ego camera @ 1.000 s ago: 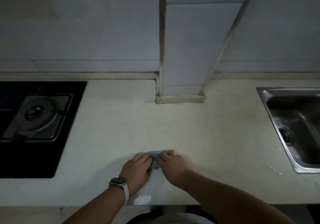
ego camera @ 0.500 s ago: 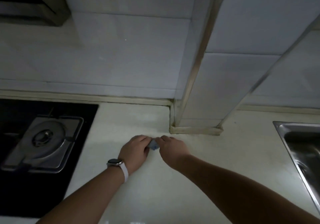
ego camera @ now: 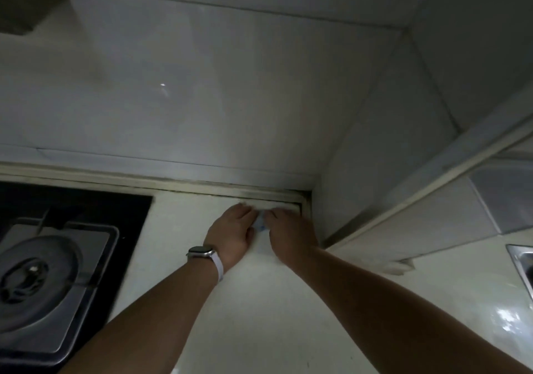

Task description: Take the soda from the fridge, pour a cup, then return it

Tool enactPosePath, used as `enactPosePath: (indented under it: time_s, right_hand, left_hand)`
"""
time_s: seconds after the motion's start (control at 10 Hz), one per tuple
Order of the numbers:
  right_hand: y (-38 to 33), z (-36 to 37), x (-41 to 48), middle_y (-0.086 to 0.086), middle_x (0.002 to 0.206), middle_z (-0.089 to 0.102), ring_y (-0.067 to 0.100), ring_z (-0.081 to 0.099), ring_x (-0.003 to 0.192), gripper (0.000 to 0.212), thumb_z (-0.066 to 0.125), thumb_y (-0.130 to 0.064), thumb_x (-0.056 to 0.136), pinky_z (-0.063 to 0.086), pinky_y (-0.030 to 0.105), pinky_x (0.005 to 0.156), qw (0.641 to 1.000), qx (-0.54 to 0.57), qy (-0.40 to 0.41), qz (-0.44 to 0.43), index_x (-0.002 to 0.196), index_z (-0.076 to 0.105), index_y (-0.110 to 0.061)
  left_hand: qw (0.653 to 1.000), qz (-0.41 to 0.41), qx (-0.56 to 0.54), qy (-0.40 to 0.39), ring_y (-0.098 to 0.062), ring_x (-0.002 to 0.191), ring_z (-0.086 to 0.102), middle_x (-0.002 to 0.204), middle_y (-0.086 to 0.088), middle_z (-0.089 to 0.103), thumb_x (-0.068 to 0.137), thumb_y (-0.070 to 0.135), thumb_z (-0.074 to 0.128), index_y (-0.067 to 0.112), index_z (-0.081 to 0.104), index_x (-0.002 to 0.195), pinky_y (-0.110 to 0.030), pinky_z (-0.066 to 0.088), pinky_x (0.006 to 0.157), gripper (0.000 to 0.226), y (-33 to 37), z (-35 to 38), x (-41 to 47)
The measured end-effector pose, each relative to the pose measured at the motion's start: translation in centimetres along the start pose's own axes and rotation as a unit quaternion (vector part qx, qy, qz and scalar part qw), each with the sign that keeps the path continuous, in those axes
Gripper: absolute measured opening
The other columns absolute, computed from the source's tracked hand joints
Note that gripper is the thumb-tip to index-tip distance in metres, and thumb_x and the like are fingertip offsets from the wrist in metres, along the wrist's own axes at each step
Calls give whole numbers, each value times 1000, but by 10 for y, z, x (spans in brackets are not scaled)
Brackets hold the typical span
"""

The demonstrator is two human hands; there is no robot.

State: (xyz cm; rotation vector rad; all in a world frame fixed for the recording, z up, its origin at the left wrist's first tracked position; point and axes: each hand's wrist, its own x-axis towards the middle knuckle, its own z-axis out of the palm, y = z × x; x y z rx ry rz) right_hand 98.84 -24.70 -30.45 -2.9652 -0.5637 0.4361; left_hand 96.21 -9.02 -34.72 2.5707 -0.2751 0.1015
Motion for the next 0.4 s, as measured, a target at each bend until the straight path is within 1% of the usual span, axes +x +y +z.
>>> enactPosePath:
  time_s: [0.1,0.2,0.3,0.4]
  right_hand:
    - [4,16,-2,5,143,45,27,43,130,41,42,-12,98,42,40,102,997,-7,-77,8,139,44,-17]
    - [3,27,-9,2,162,14,25,14,147,56,36,-11,101,23,40,118,994,-15,-111,9,154,19,-18]
    - [3,26,-15,-1,164,0,24,2,150,63,36,-8,100,15,40,121,993,-4,-120,11,156,8,-19]
    - [-2,16,-21,0,164,4,24,6,149,65,43,-8,99,20,41,119,993,12,-118,17,155,12,-19]
  left_hand:
    - [998,-3,30,-54,-35,111,64,120,-17,68,78,12,64,6,71,114,-44,55,89,37,-8,19,-9]
    - [996,-4,56,-67,-38,115,62,125,-19,65,83,23,51,3,68,118,-45,53,88,44,-5,28,-19]
    - [994,-9,70,-86,-40,119,58,130,-20,61,85,24,47,3,64,123,-49,55,87,47,-3,23,-19]
    - [992,-11,88,-93,-42,127,52,138,-21,54,83,19,55,5,57,132,-51,51,95,52,5,18,-21]
